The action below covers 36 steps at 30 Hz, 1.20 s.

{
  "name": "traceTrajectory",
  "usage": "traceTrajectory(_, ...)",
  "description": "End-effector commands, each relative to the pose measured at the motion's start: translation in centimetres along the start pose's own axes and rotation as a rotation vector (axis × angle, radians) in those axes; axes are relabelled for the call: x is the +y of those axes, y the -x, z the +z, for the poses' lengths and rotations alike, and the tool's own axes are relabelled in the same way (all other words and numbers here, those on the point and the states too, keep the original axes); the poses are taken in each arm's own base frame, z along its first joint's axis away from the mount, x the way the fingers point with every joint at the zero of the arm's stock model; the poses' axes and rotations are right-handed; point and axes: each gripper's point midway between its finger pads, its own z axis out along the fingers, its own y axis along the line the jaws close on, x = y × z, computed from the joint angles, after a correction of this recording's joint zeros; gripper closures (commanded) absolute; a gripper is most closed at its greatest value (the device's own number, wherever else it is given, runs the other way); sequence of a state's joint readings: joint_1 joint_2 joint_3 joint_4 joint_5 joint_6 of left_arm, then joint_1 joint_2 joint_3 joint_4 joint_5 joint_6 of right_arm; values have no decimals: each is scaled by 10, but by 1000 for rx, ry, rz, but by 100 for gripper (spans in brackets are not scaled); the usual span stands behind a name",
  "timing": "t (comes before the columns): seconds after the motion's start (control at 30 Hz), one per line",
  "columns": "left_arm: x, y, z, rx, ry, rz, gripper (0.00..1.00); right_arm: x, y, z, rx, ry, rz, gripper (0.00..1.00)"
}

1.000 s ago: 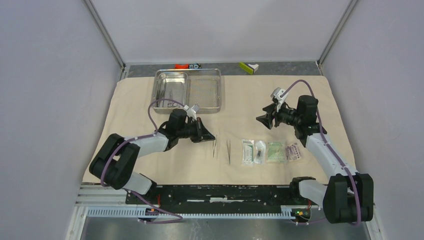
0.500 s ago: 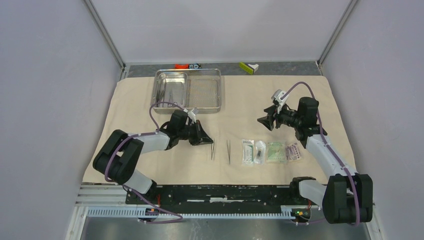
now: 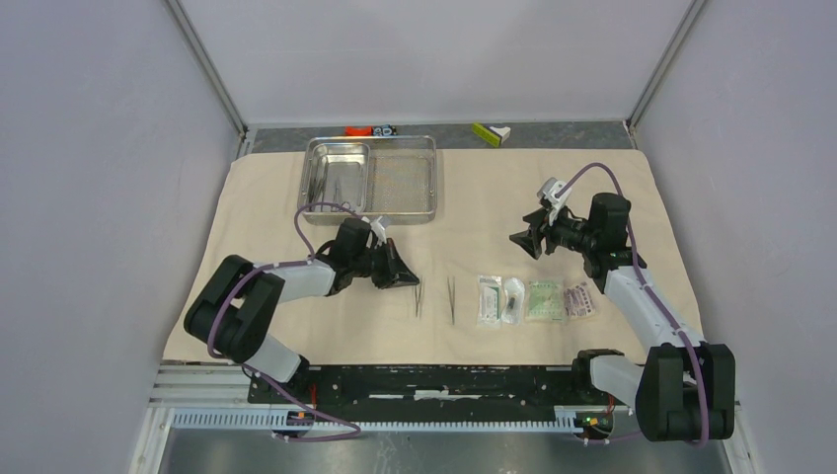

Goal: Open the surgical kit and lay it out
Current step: Place the medical item in the surgical kit.

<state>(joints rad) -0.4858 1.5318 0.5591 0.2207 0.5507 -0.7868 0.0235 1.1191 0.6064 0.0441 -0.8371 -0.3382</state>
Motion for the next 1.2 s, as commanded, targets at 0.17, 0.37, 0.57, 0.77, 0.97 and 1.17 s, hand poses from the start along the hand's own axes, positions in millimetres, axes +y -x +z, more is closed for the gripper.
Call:
traceTrajectory(0.17, -13, 7, 9, -29, -35, 7, 98, 0, 6, -2, -28, 1, -32, 35)
traceTrajectory(0.37, -11, 4, 15, -15, -24, -15, 98, -1, 6, -3, -29, -3, -32, 35)
traceTrajectory(0.57, -17, 3, 19, -23, -40, -16, 98, -1, 5, -3, -28, -2, -30, 35)
traceTrajectory(0.77, -19, 1, 23, -17, -42, -17, 98, -1, 4, -4, -25, -2, -29, 35)
traceTrajectory(0.97, -11, 0, 24, -18, -1, -30, 98, -1, 4, -4, -26, -3, -29, 35)
traceTrajectory(1.17, -7, 1, 22, -28, 25, -33, 98, 0, 4, -4, -27, 0, -28, 35)
